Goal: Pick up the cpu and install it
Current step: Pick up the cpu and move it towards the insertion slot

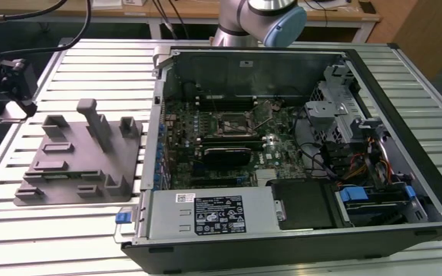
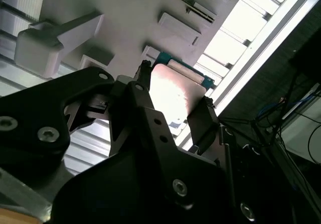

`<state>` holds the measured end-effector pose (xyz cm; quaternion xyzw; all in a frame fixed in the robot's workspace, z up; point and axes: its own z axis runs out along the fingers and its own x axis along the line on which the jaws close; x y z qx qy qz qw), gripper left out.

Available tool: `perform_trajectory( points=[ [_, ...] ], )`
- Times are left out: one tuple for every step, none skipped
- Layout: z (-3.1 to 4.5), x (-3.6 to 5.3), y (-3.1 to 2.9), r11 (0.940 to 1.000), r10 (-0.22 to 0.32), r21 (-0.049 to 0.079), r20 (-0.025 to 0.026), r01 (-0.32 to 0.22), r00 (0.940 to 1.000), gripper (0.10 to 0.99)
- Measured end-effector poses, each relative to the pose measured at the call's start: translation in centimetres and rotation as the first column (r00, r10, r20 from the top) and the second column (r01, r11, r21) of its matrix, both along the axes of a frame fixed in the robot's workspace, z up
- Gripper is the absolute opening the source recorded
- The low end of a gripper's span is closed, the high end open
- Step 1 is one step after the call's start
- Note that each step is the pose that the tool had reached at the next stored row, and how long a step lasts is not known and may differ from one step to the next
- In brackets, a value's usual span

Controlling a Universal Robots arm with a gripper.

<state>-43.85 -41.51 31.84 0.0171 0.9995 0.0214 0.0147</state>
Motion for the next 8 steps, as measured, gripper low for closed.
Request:
perform_trajectory(
  points=[
    [0.17,0.00,0.00,1.0000,0.000,0.000,0.0000,0.000,1.0000,0.541],
    [0.33,0.00,0.00,1.0000,0.000,0.000,0.0003,0.000,1.0000,0.541],
    [0.51,0.00,0.00,1.0000,0.000,0.000,0.0003,0.000,1.0000,0.541],
    [0.70,0.00,0.00,1.0000,0.000,0.000,0.0005,0.000,1.0000,0.541],
    [0.87,0.00,0.00,1.0000,0.000,0.000,0.0005,0.000,1.0000,0.541],
    [1.04,0.00,0.00,1.0000,0.000,0.000,0.0006,0.000,1.0000,0.541],
    [1.21,0.00,0.00,1.0000,0.000,0.000,0.0007,0.000,1.0000,0.541],
    [1.39,0.00,0.00,1.0000,0.000,0.000,0.0007,0.000,1.0000,0.541]
  ],
)
